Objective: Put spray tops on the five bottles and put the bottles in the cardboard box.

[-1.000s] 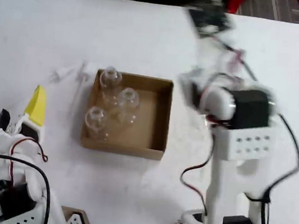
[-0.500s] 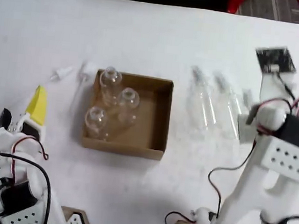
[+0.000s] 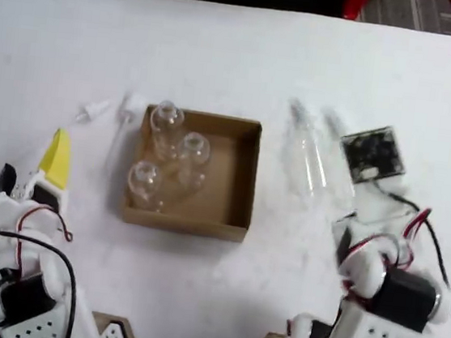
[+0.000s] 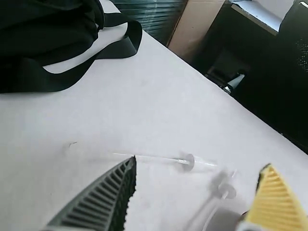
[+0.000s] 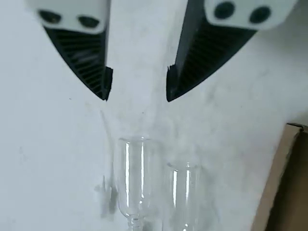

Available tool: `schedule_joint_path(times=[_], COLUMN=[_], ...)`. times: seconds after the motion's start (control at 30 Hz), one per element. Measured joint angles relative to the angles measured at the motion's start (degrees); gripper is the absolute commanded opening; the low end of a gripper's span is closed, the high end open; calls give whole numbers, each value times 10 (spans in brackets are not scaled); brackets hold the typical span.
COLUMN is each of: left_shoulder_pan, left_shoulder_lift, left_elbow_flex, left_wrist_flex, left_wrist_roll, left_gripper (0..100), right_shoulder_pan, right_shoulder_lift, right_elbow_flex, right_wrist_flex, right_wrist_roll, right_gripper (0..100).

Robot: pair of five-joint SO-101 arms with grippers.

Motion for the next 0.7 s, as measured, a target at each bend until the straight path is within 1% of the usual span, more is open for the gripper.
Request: schedule_joint_path(times=[0.13,0.37,0.53,0.7], left_shoulder_pan=[0,0,1,11], left_shoulder_lift=[0,0,0,0], left_elbow_flex=[0,0,0,0], left_wrist_flex=[0,0,0,0], left_wrist_roll=[0,0,-24,-26], left_gripper=[365,365,365,365], right_shoulder_pan=[-30,-33,-33,-33], right_shoulder_lift=[1,47,80,156], right_elbow_flex=[1,1,0,-77], right_wrist_flex=[11,11,8,4], right_wrist_roll=[2,2,1,-11], right_gripper=[165,166,163,166])
